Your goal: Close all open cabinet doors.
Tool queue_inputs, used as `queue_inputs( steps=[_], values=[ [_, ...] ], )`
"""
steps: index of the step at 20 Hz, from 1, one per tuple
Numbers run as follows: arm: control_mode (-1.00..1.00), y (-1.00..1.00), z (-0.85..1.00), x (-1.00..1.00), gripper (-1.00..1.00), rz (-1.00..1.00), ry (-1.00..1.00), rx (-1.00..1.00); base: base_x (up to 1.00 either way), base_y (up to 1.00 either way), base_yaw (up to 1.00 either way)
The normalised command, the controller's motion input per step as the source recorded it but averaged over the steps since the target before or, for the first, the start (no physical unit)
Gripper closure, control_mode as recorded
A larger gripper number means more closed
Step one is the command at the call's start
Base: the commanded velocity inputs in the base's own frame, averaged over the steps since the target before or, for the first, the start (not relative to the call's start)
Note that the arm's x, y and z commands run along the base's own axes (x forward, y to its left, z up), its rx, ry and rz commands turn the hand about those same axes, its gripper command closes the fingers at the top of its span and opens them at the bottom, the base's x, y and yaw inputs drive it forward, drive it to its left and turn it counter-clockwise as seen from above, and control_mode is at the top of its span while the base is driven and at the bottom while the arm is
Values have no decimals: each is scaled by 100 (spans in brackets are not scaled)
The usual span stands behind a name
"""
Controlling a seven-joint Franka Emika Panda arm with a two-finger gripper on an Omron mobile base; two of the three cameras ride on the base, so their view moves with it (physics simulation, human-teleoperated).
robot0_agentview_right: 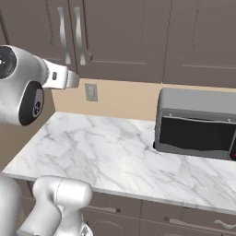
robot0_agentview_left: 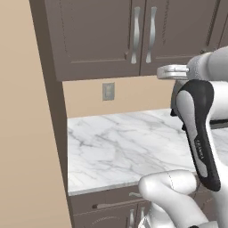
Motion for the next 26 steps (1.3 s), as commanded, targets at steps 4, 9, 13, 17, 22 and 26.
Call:
queue_inputs(
  steps=[4, 9, 13, 17, 22, 26],
  values=[
    [-100, -20, 0, -51, -100, 4, 16, -2, 0, 0, 0],
    [-100, -12, 0, -66, -100, 0, 17, -11, 0, 0, 0],
    [-100, -18, 0, -64, -100, -3, 15, -14, 0, 0, 0],
    [-100, -32, 0, -69, -100, 0, 14, -13, 0, 0, 0],
    [-100, -20, -8, -57, -100, -1, 10, -4, 0, 0, 0],
    [-100, 1, -13, -34, -100, -13, 9, 0, 0, 0, 0]
  ],
)
